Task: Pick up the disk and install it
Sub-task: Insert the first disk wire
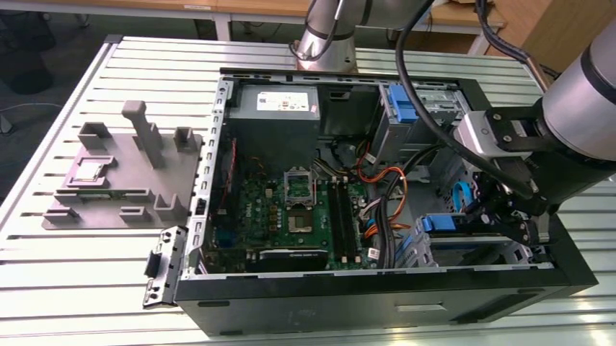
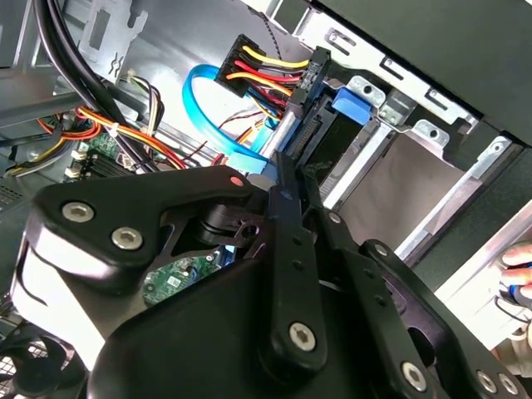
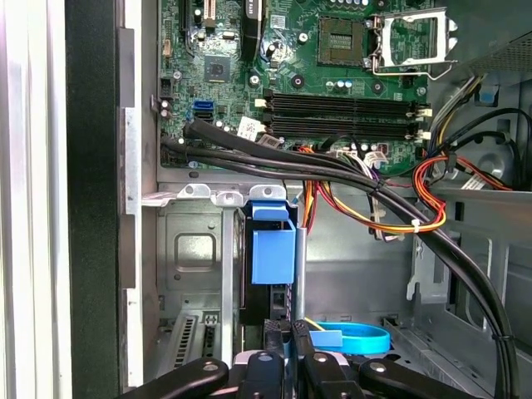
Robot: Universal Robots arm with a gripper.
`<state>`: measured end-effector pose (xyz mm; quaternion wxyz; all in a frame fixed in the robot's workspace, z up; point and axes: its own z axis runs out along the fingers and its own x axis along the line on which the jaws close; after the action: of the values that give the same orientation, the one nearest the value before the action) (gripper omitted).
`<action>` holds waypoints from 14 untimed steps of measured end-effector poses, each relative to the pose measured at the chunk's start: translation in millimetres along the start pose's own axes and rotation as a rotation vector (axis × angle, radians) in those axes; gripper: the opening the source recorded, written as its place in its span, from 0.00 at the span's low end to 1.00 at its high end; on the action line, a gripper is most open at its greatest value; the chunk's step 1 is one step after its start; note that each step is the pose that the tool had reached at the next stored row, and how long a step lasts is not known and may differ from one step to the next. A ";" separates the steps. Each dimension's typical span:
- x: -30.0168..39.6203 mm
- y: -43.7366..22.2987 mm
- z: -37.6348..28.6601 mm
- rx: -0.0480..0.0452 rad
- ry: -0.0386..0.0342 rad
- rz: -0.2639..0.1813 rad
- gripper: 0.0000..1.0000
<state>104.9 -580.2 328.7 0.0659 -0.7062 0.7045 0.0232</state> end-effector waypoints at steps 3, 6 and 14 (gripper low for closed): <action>0.0 0.0 0.1 0.0000 0.0000 0.000 0.16; 0.0 0.0 0.2 0.0001 0.0000 0.000 0.16; -0.2 -0.1 -1.3 0.0000 0.0000 0.000 0.24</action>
<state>104.9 -580.2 330.0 0.0659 -0.7062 0.7045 0.0232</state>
